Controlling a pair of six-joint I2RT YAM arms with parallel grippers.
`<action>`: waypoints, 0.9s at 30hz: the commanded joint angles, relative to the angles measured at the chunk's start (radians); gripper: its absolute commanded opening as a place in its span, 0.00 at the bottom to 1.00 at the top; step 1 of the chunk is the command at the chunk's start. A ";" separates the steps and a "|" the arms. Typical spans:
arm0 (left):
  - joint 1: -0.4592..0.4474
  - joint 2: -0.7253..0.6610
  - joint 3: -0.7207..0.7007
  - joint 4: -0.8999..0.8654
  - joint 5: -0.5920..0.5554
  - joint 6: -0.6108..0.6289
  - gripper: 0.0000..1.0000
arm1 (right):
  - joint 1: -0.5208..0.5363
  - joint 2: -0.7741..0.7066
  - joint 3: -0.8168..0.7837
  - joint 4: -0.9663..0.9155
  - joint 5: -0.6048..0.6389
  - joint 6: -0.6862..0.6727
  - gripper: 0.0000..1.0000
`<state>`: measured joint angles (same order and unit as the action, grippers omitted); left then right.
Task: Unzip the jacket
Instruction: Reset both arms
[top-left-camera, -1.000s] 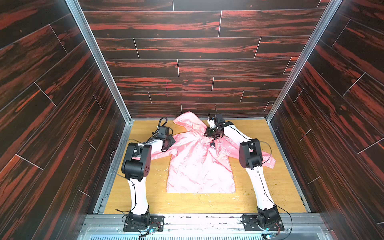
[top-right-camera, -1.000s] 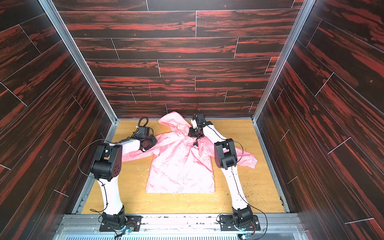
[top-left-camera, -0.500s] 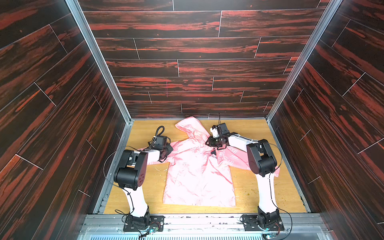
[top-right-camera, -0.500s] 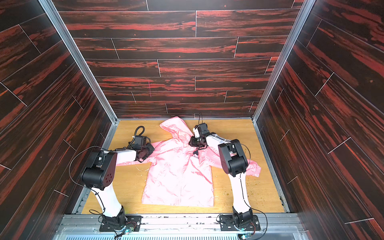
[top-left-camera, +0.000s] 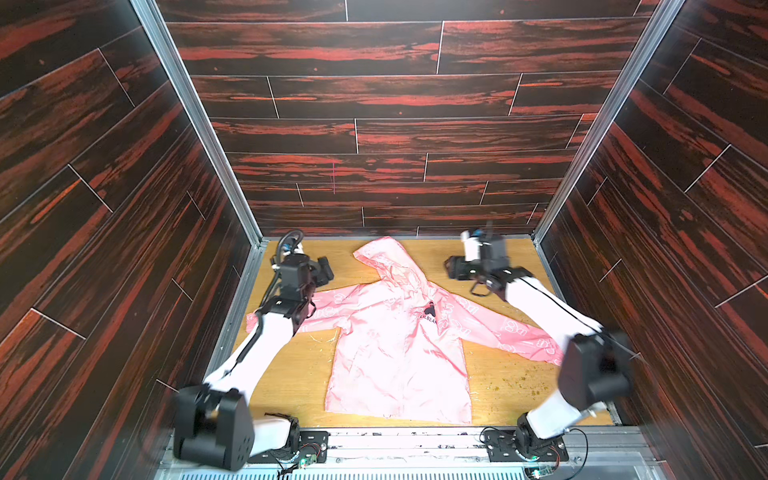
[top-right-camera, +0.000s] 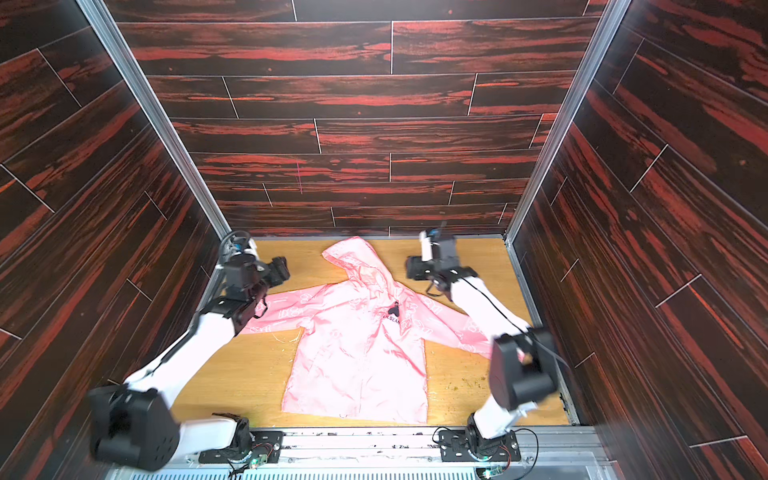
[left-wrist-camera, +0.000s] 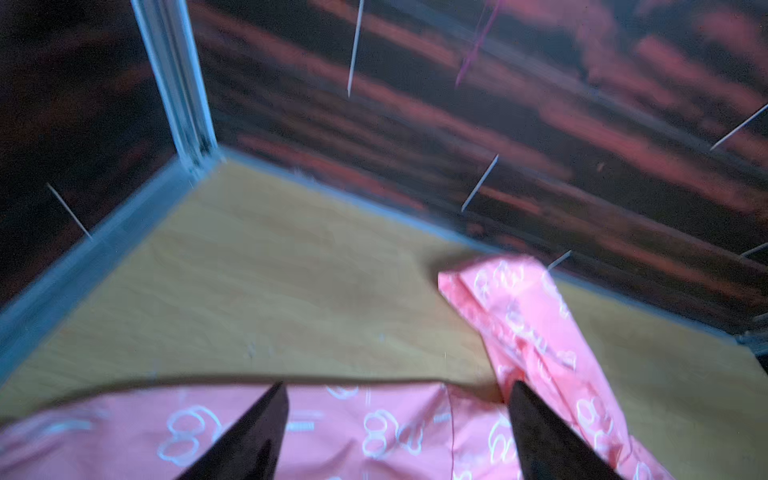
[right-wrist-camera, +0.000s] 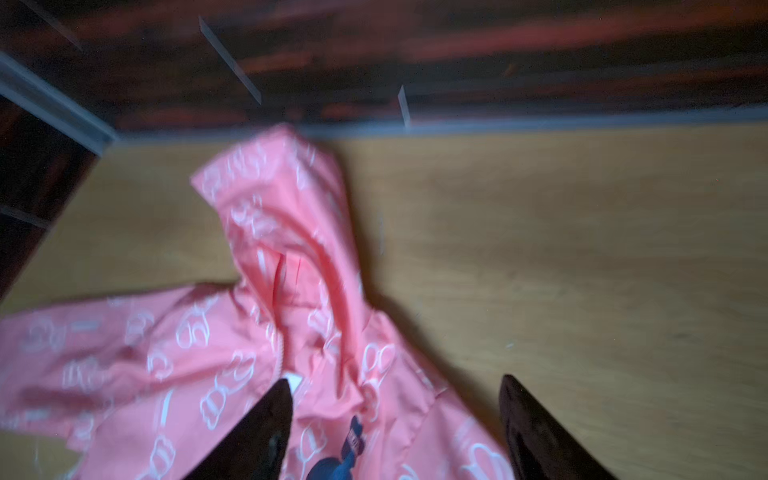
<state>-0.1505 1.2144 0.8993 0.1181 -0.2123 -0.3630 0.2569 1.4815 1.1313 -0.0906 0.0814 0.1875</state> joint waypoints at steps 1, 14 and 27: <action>0.014 -0.079 -0.155 0.176 -0.203 0.195 0.99 | -0.055 -0.208 -0.265 0.284 0.160 -0.092 0.81; 0.109 -0.007 -0.528 0.551 -0.388 0.055 1.00 | -0.202 -0.121 -0.860 1.090 0.144 -0.162 0.93; 0.157 0.150 -0.610 0.777 -0.256 0.187 1.00 | -0.347 0.079 -0.902 1.379 -0.056 -0.122 0.99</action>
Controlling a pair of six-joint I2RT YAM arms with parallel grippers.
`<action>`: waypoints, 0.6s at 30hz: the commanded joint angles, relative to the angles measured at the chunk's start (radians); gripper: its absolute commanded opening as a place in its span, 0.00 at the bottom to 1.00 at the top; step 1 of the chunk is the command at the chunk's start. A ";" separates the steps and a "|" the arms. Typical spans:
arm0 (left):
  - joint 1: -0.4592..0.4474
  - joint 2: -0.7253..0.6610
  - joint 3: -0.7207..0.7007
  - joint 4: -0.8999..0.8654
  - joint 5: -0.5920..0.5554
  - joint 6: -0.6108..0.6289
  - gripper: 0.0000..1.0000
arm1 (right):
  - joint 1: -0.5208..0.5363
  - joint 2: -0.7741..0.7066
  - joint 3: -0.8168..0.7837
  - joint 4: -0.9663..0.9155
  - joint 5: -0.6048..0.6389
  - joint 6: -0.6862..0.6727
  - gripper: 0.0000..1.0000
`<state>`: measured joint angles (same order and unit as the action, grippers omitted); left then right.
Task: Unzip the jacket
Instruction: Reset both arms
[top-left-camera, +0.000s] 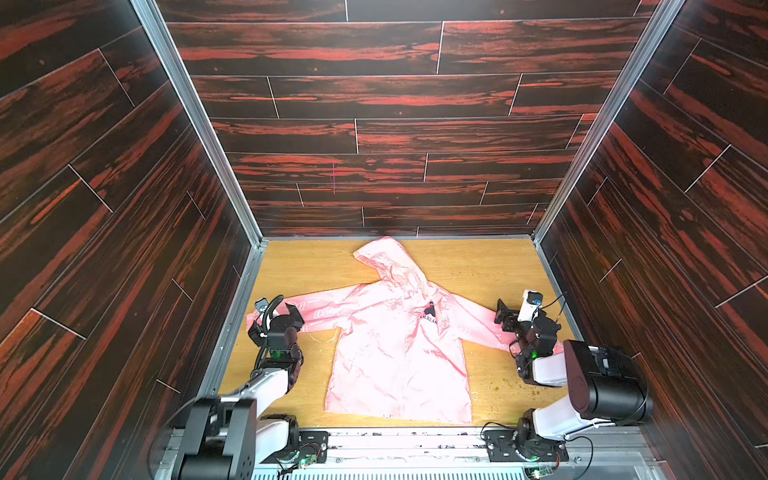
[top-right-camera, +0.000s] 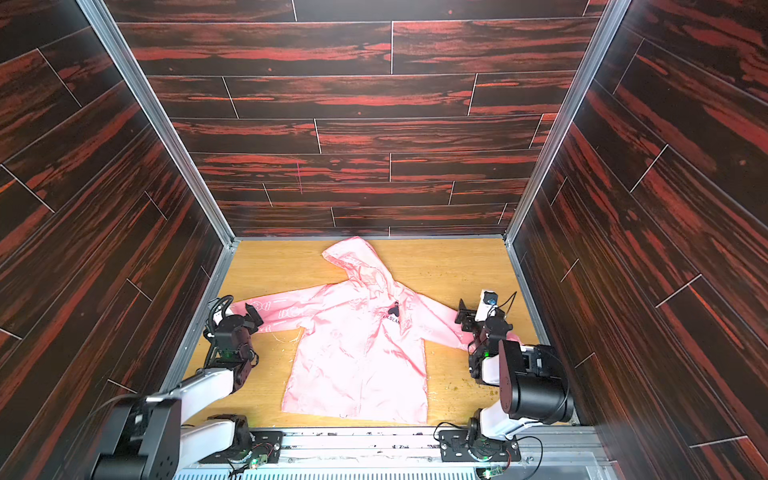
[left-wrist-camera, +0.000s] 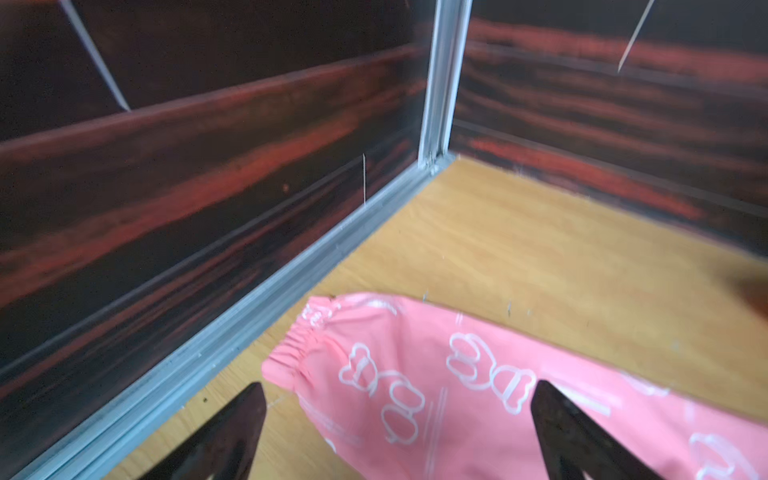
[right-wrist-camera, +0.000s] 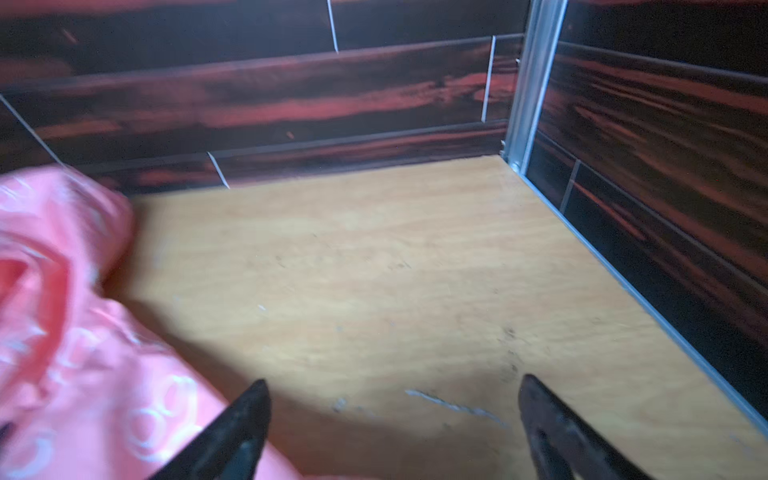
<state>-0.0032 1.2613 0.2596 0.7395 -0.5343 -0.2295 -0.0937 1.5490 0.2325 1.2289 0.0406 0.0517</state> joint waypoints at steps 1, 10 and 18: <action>0.011 0.174 0.029 0.226 0.078 0.052 0.99 | 0.004 0.017 -0.004 0.077 0.004 0.022 0.99; 0.016 0.314 0.114 0.242 0.126 0.089 0.97 | 0.016 0.012 0.038 -0.012 0.089 0.042 0.99; 0.016 0.272 0.144 0.114 0.142 0.081 1.00 | 0.022 0.013 0.067 -0.071 0.103 0.034 0.99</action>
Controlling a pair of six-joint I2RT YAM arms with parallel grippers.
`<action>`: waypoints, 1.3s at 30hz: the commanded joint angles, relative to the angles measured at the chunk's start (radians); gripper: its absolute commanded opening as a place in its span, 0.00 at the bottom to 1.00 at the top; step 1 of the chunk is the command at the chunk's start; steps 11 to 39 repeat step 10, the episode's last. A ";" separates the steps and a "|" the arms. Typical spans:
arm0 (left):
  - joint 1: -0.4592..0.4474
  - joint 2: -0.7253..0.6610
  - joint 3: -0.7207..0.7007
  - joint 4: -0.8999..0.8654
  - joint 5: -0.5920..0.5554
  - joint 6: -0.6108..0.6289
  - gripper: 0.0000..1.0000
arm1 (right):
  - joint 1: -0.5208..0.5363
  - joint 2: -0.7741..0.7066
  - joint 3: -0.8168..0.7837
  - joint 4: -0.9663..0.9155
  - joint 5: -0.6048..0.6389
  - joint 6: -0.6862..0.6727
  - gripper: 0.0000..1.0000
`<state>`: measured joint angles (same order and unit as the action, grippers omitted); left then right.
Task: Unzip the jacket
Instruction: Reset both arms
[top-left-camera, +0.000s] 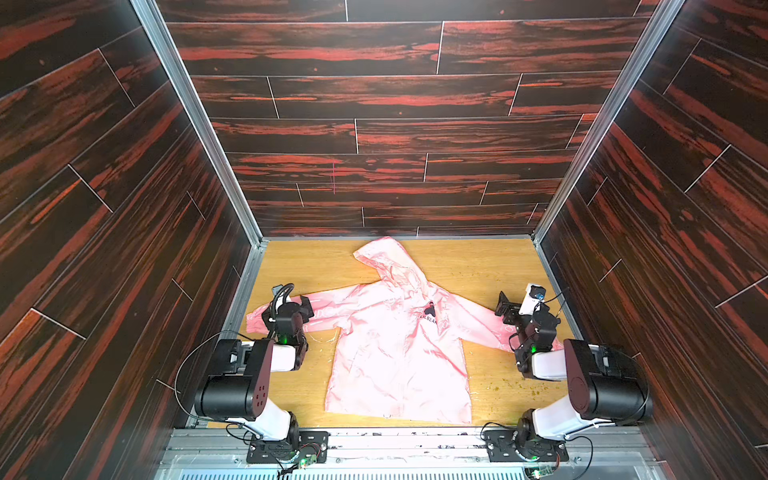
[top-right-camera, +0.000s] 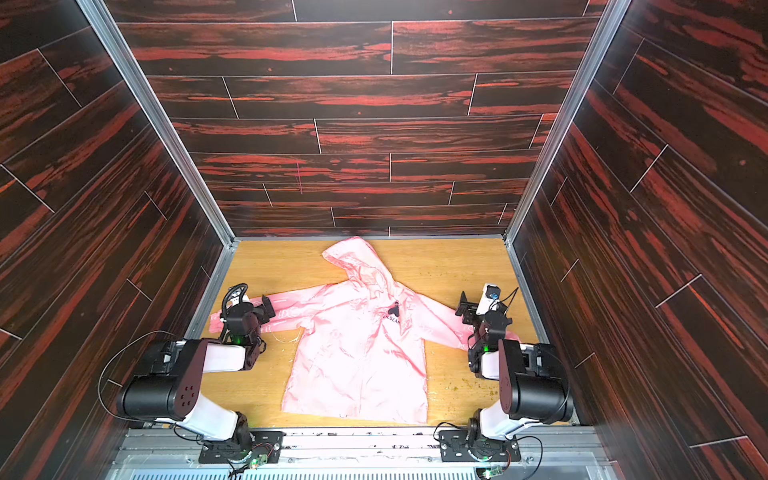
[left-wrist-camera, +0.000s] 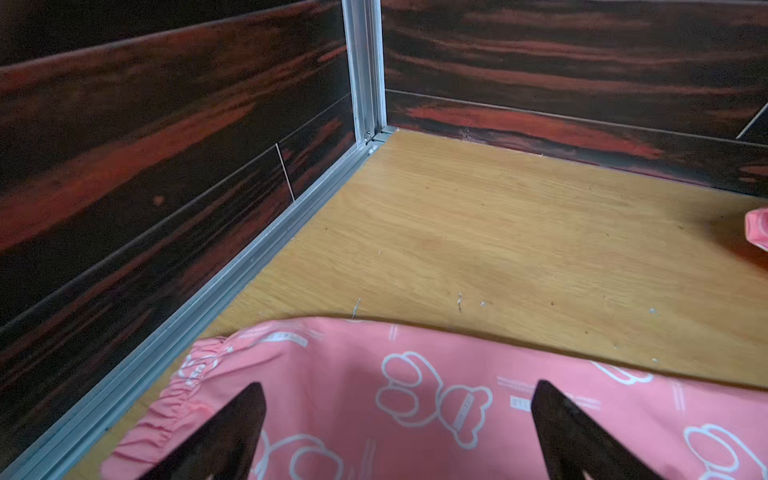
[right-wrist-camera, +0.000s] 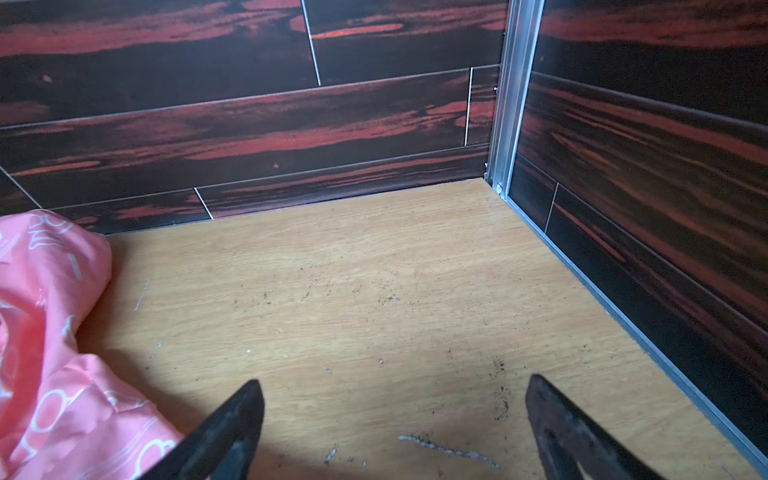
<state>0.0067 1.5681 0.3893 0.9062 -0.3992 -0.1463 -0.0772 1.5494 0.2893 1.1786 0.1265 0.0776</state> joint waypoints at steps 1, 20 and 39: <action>0.006 -0.044 0.023 -0.093 0.012 -0.003 1.00 | 0.005 0.013 0.010 -0.020 0.017 0.006 0.99; 0.005 -0.040 0.020 -0.076 0.020 0.004 1.00 | 0.006 0.012 0.018 -0.039 -0.041 -0.018 0.99; 0.005 -0.040 0.020 -0.076 0.020 0.004 1.00 | 0.006 0.012 0.018 -0.039 -0.041 -0.018 0.99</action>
